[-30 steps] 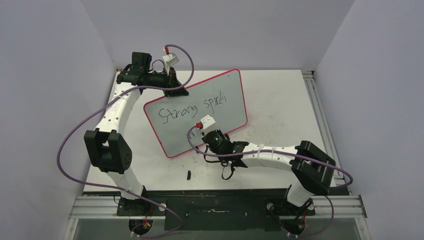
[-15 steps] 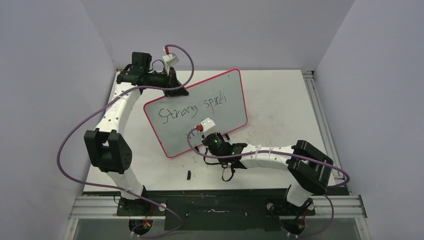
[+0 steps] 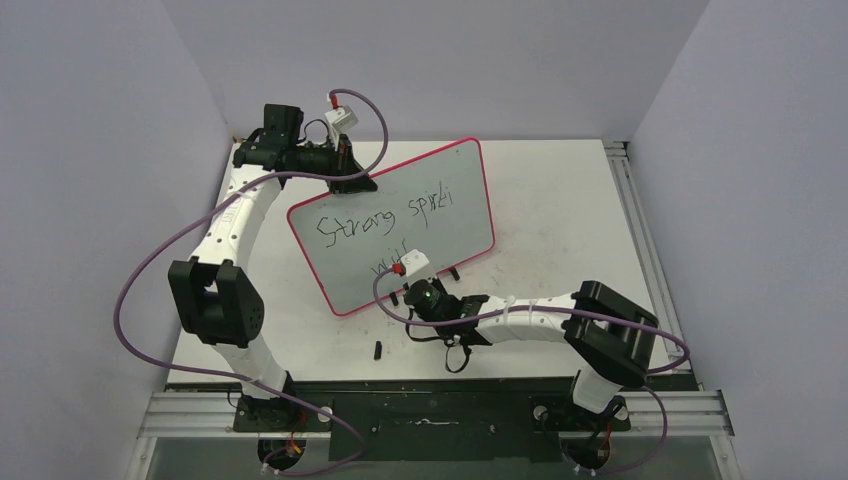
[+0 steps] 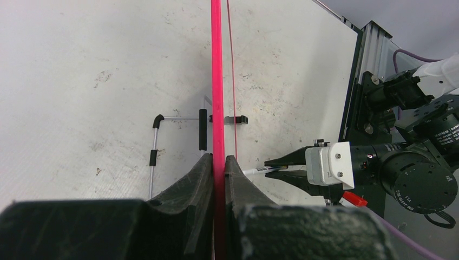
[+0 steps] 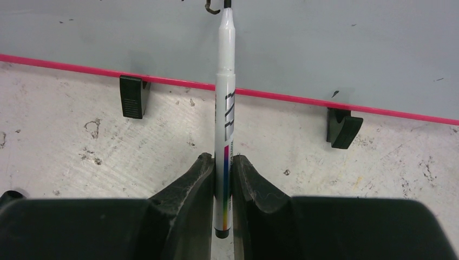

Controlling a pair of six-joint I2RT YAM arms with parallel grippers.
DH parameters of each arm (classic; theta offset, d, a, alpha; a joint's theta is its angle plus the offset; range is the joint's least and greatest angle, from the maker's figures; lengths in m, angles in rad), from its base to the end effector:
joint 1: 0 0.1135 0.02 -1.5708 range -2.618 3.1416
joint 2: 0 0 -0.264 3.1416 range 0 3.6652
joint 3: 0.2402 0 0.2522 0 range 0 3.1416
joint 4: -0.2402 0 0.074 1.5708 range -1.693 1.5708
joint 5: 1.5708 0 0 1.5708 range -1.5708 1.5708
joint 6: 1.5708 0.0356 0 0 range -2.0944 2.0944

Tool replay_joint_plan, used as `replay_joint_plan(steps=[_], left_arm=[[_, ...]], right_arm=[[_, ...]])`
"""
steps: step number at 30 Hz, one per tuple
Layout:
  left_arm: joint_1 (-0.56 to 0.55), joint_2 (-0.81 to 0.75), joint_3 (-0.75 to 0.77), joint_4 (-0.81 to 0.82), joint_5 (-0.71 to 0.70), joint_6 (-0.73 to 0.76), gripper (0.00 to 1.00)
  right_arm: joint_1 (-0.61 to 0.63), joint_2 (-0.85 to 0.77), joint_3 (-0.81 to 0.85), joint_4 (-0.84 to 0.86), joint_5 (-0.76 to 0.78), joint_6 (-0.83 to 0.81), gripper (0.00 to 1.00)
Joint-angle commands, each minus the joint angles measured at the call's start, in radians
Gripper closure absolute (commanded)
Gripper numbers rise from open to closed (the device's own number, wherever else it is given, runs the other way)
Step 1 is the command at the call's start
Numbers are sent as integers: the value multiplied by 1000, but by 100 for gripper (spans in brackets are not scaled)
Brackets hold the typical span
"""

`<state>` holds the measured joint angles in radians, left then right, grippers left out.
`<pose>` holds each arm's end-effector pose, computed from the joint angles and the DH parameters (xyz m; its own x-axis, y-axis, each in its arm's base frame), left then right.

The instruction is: Write a sentence on the whiteboard

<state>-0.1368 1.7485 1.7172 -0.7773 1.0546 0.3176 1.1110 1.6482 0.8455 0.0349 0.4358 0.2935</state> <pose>0.3689 -0.0820 0.3594 -0.4739 0.2208 -0.8524 0.8529 0.3559 -0.3820 0.1600 0.2892 0.1684 -0.4911 -0.4007 -0.7735 -0.5595 0.8257 -0.0725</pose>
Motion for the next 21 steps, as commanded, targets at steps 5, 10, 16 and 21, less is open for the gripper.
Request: replay_joint_plan(steps=[5, 10, 16, 21], left_arm=[[-26, 4, -41, -117, 10, 22, 100], [-26, 4, -41, -117, 10, 21, 100], [-26, 3, -41, -117, 9, 21, 100], [-25, 5, -41, -117, 10, 21, 100]], right_arm=[[7, 5, 7, 20, 6, 24, 95], [7, -15, 16, 23, 33, 17, 95], [-3, -26, 35, 29, 51, -10, 95], [-14, -31, 45, 34, 56, -27, 95]])
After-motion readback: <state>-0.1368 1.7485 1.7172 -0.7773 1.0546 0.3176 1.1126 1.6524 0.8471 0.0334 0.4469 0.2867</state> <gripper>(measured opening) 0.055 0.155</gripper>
